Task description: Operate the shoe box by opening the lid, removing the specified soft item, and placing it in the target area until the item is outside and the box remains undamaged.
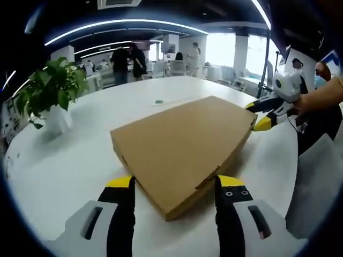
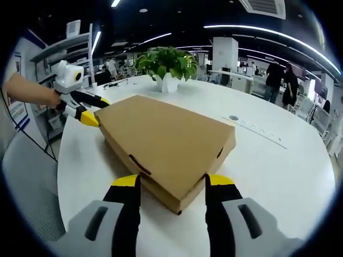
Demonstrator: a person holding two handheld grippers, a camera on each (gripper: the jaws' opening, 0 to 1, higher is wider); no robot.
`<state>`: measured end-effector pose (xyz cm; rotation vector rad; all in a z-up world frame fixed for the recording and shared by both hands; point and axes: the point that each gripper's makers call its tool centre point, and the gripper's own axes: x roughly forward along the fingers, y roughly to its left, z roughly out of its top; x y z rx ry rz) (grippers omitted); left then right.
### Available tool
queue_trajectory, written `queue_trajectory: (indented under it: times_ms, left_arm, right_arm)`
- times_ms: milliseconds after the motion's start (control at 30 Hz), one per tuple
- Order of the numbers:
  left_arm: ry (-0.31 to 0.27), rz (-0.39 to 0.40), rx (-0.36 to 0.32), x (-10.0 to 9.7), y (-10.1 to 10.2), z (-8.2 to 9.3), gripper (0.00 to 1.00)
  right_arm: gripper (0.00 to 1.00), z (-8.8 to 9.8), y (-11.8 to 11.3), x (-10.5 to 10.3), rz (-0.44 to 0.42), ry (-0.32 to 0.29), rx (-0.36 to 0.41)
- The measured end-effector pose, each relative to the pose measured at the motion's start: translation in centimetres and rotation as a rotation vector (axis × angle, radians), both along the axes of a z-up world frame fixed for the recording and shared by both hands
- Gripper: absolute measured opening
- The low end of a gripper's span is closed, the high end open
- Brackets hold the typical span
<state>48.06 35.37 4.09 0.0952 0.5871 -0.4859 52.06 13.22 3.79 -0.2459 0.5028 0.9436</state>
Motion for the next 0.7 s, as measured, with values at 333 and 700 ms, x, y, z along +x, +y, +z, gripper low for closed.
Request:
queue_trajectory:
  times_ms: [333,700]
  left_arm:
    - [0.004,-0.038,0.001,-1.8,0.7,0.4,0.6]
    - [0.014,-0.082,0.003,-3.2,1.4,0.7,0.6]
  right_arm:
    - [0.42,0.0,1.0,-2.3,-0.019,0.003,0.015]
    - [0.4,0.1,1.7,-4.5,-0.027,0.008,0.025]
